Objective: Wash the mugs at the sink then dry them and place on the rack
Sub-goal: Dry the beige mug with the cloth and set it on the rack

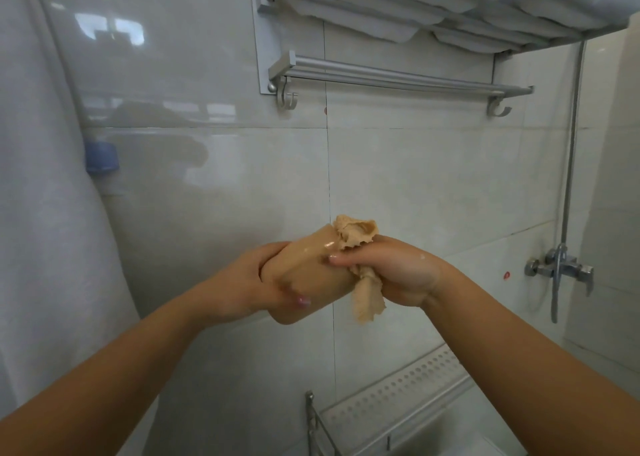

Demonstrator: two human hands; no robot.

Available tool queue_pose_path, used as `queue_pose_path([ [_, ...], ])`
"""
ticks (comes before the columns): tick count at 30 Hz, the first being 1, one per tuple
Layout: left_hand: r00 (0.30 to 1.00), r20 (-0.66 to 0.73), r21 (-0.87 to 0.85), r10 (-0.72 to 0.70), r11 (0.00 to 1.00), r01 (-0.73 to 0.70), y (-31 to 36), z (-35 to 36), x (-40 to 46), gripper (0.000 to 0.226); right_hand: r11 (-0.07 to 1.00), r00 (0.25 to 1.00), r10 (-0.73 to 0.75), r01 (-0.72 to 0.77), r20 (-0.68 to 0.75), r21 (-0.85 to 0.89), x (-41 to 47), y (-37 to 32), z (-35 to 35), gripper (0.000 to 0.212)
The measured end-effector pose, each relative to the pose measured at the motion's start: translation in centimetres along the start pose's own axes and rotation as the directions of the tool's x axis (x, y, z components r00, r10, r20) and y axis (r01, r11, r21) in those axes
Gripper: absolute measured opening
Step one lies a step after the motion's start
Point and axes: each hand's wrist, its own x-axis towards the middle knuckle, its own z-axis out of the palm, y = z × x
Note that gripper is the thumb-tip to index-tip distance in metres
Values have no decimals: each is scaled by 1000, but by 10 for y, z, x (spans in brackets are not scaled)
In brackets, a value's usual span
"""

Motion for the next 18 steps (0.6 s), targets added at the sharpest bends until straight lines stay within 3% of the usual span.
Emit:
queue_pose_path([
  [3,979,-104,372,176,920,-126,-4,7,-1,80,996,999,34,-31,-42,79,1,2,-1,14],
  [5,961,-128,467,243,870,-158,-8,13,-2,81,998,996,51,-49,-77,28,7,5,1,23],
  [8,1000,-13,322,27,946,-21,-5,5,-3,90,998,990,19,-28,-137,-63,9,7,3,17],
  [10,982,165,77,-96,994,84,3,-7,-2,87,988,994,-31,14,-102,-155,8,8,0,19],
  [12,958,247,-54,-148,985,166,9,-17,2,77,962,999,-52,47,-12,-269,4,7,4,17],
  [15,939,300,32,-168,986,166,11,-16,4,61,920,994,-31,69,104,-385,1,2,14,15],
  [18,967,222,157,-121,984,87,12,-10,4,58,931,994,-24,62,110,-359,-1,-1,19,16],
])
